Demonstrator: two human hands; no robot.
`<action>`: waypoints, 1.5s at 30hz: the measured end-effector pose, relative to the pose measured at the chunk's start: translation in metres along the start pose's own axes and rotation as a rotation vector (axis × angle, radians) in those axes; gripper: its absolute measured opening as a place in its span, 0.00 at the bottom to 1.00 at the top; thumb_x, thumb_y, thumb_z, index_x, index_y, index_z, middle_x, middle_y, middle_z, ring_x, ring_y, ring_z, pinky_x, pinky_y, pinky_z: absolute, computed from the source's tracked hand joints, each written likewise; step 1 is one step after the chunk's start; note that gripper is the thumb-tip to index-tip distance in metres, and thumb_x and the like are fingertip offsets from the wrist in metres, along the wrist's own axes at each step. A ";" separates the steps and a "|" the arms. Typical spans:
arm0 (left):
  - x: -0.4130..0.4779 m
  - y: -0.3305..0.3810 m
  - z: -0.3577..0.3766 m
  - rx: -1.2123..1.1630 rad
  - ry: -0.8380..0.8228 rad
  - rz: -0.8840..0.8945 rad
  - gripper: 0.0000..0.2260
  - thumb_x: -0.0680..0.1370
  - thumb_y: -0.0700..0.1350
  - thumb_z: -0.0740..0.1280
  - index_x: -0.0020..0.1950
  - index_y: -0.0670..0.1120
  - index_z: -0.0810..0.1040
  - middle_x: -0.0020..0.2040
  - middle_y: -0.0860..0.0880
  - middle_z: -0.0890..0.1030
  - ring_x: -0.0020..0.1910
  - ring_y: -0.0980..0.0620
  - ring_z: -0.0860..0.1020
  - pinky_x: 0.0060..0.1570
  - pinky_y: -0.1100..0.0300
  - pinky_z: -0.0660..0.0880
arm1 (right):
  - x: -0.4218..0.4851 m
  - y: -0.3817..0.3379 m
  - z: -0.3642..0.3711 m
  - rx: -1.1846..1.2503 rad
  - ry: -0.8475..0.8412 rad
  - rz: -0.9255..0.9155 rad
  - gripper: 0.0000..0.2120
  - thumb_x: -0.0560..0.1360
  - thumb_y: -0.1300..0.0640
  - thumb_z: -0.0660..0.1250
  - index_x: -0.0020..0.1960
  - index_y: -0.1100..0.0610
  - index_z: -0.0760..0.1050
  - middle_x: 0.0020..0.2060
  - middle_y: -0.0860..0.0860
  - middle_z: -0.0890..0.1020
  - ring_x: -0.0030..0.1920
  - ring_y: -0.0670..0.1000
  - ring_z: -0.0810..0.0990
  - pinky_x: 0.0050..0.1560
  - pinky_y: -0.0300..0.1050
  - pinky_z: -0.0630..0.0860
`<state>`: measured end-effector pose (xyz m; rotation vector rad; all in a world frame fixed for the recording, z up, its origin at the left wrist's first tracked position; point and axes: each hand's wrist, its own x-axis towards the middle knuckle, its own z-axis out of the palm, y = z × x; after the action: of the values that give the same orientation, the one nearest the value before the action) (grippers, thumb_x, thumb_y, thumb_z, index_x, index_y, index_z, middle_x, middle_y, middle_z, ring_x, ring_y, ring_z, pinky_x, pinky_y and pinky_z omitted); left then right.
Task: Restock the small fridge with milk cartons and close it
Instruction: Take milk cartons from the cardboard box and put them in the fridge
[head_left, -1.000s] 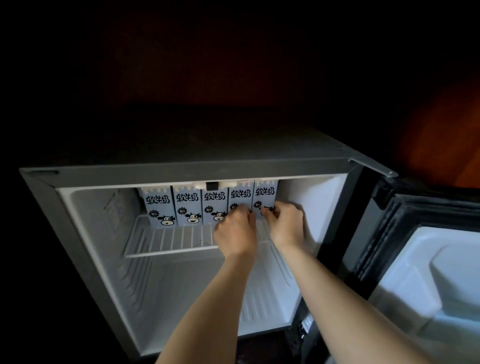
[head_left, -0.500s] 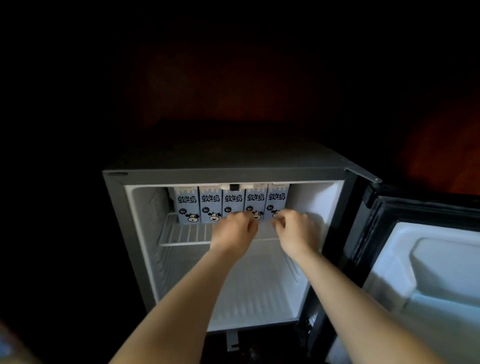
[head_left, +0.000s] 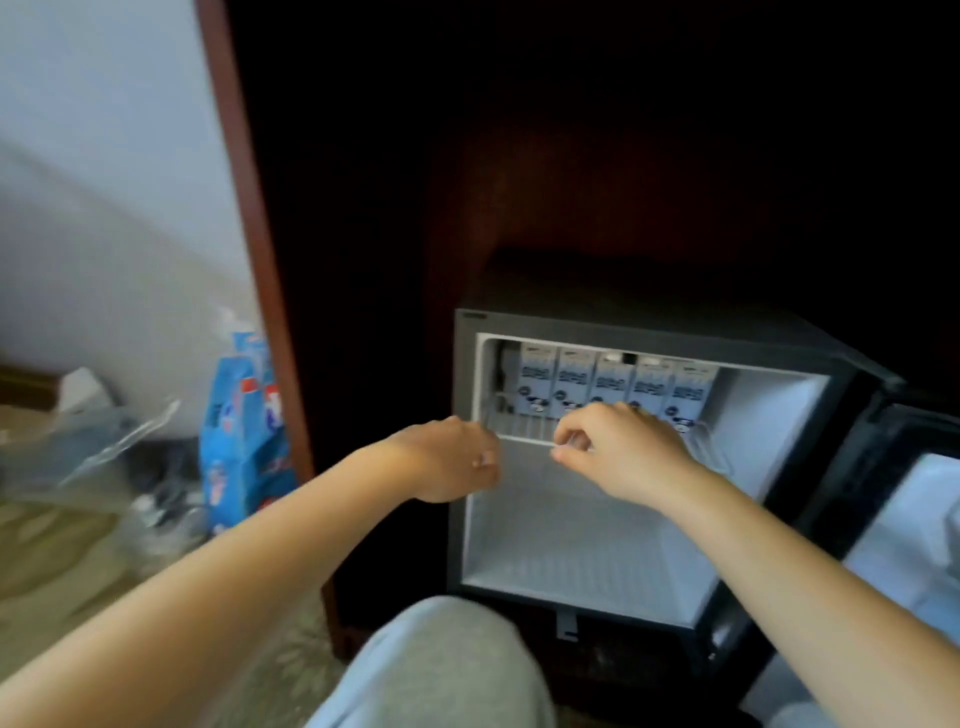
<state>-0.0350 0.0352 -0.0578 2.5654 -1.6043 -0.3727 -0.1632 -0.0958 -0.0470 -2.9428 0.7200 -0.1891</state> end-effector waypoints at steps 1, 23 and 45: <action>-0.016 -0.011 -0.002 -0.005 -0.006 -0.023 0.12 0.79 0.53 0.58 0.58 0.52 0.76 0.60 0.51 0.79 0.58 0.48 0.77 0.59 0.52 0.74 | -0.003 -0.017 -0.002 -0.013 -0.032 -0.043 0.09 0.77 0.45 0.62 0.54 0.46 0.77 0.53 0.46 0.82 0.55 0.52 0.79 0.51 0.47 0.74; -0.332 -0.170 0.162 -0.197 -0.105 -0.641 0.15 0.80 0.53 0.57 0.63 0.51 0.74 0.60 0.51 0.78 0.58 0.50 0.75 0.55 0.58 0.71 | -0.089 -0.300 0.155 0.080 -0.577 -0.646 0.10 0.77 0.46 0.62 0.55 0.46 0.77 0.53 0.46 0.81 0.56 0.51 0.77 0.55 0.50 0.75; -0.414 -0.154 0.329 -0.255 0.189 -1.215 0.18 0.77 0.48 0.65 0.64 0.43 0.72 0.59 0.45 0.77 0.56 0.44 0.76 0.54 0.52 0.73 | -0.164 -0.377 0.295 0.163 -0.895 -0.873 0.26 0.79 0.53 0.62 0.74 0.47 0.58 0.67 0.50 0.69 0.64 0.53 0.72 0.57 0.48 0.74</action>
<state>-0.1572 0.4902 -0.3429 2.8851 0.2086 -0.3334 -0.0939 0.3351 -0.3042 -2.5305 -0.6489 0.8853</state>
